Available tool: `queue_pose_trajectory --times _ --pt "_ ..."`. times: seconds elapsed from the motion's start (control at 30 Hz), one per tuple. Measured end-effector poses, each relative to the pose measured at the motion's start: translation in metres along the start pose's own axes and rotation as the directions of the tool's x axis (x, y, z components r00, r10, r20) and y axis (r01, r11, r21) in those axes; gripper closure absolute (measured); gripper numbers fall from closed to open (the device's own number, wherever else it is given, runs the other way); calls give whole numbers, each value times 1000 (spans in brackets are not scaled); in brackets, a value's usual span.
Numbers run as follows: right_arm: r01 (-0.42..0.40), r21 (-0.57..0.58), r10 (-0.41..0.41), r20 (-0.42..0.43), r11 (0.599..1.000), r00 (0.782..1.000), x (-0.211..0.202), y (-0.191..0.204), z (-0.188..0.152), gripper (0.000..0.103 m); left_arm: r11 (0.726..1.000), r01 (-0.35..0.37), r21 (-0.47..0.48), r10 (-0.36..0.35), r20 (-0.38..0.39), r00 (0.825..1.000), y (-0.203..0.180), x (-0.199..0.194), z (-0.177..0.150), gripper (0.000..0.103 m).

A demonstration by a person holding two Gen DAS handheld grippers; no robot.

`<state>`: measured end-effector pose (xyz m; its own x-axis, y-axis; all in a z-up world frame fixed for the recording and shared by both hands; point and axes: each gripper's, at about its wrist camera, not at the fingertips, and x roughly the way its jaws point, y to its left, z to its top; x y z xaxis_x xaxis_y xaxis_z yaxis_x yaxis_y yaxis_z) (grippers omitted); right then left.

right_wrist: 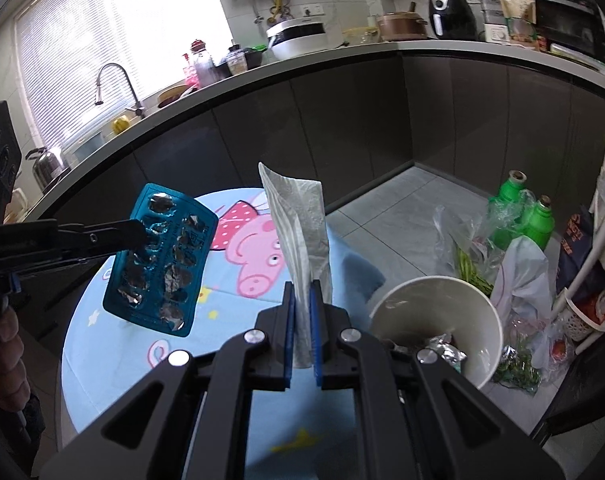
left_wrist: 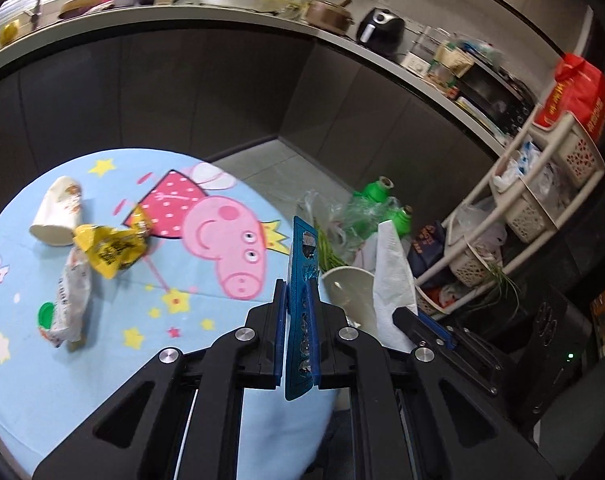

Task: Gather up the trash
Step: 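Carry the tissue and blue blister tray over the white bin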

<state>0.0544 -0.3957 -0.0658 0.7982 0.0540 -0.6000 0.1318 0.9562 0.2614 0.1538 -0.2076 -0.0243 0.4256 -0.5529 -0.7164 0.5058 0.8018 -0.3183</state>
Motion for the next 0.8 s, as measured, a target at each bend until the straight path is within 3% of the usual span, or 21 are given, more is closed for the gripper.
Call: queue_pose_trajectory --times 0.37,0.8 --pt "100 160 -96 -36 982 995 1 -83 -28 93 985 95 145 -81 -100 992 -78 69 8 94" --pt "140 274 -102 -147 951 984 56 -143 -57 92 972 102 212 -47 -247 968 -109 173 6 94"
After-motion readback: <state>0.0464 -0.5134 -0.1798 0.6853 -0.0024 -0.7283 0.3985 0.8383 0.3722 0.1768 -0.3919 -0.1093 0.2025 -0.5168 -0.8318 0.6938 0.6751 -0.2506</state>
